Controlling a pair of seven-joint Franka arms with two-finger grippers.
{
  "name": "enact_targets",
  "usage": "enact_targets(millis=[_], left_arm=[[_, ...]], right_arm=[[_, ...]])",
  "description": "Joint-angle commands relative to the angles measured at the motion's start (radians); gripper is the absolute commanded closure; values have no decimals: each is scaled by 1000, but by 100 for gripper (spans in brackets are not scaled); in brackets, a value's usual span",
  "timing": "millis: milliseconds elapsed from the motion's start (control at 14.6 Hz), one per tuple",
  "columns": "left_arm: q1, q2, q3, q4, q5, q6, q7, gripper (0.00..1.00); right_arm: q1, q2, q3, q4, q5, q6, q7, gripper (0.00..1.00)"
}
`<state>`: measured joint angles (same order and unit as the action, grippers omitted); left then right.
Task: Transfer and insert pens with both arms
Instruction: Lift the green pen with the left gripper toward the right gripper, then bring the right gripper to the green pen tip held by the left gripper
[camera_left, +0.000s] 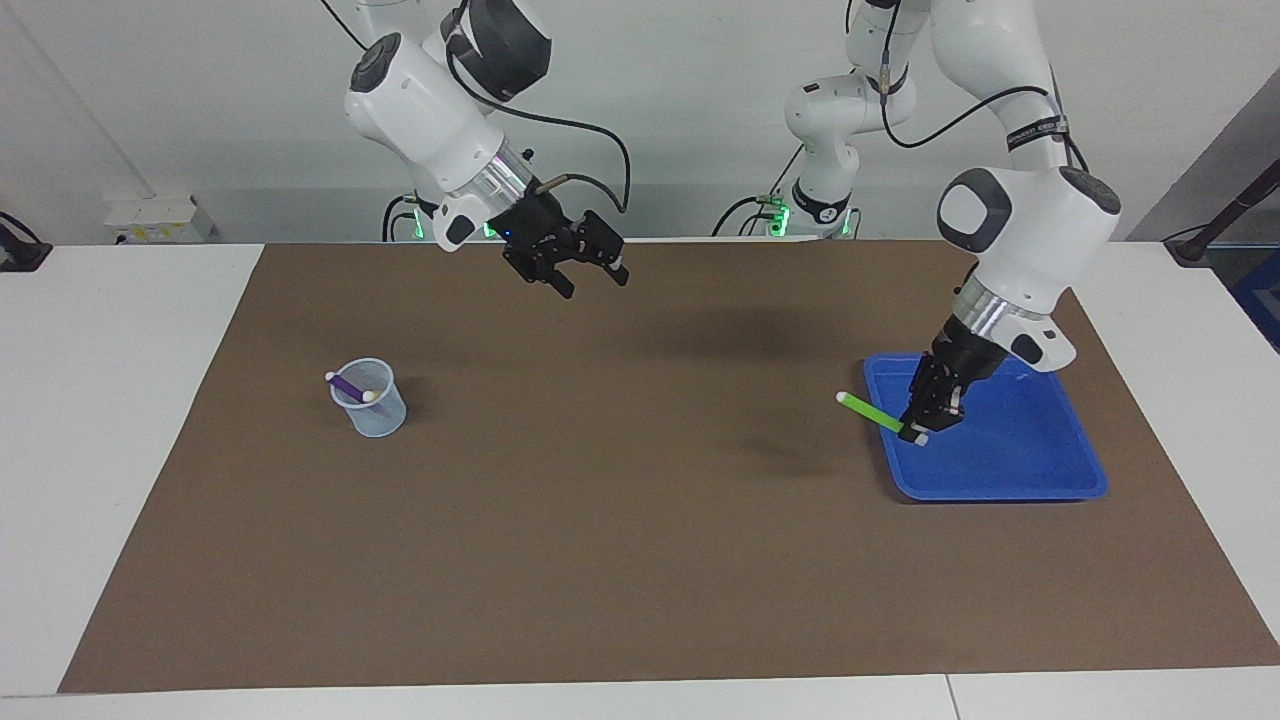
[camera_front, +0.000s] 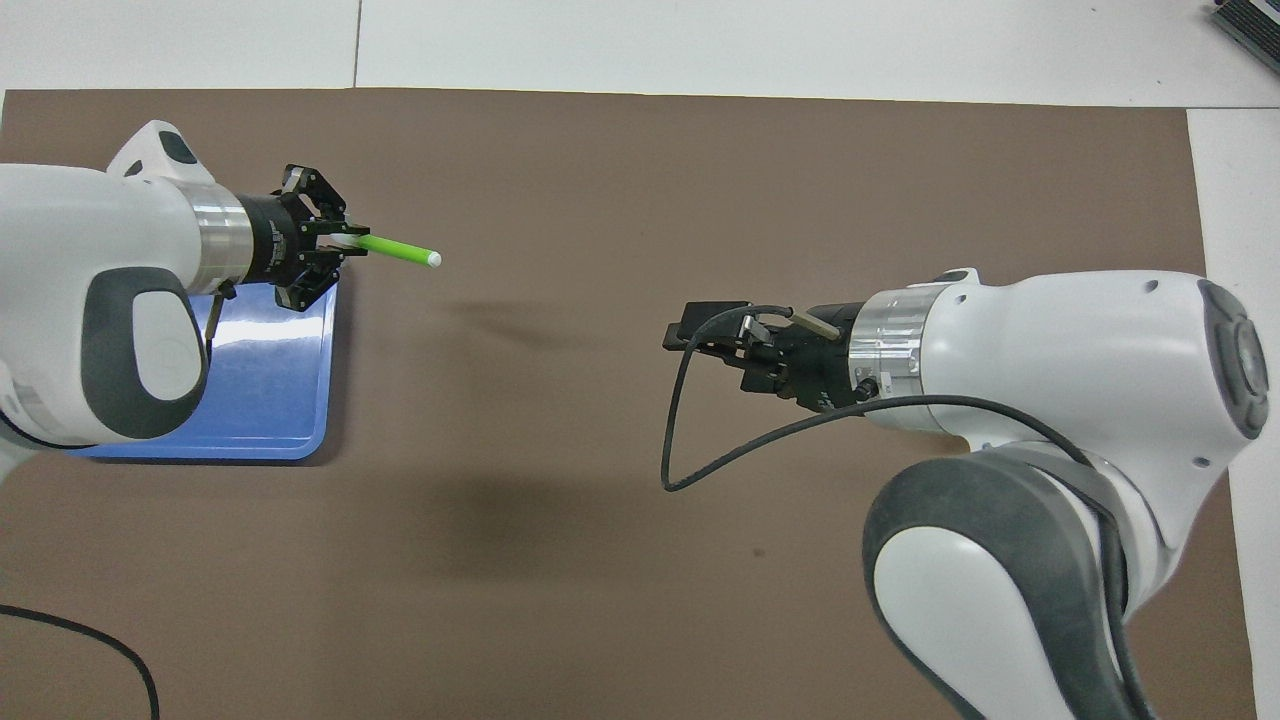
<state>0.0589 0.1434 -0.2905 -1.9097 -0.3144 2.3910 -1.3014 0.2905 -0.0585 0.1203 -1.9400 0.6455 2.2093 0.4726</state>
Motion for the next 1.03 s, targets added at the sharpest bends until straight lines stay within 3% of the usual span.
enact_targets(millis=[0,410,684,957], left_arm=[[-77,-94,16,-112,-37,65,-97,100],[-218,-208,17,-204,-81,86,-254,100],[-318,-235,17,-258,-81,183,-369,100],[-375,-243,17,-288,-81,229,-429,100]], right_arm=[[6,17,4,-10,37,58,6,0],[64,81,4,-10,131,251,8,4],[68,115,12,-4,193,309,11,4],[68,108,33,-8,212,287,15,5]])
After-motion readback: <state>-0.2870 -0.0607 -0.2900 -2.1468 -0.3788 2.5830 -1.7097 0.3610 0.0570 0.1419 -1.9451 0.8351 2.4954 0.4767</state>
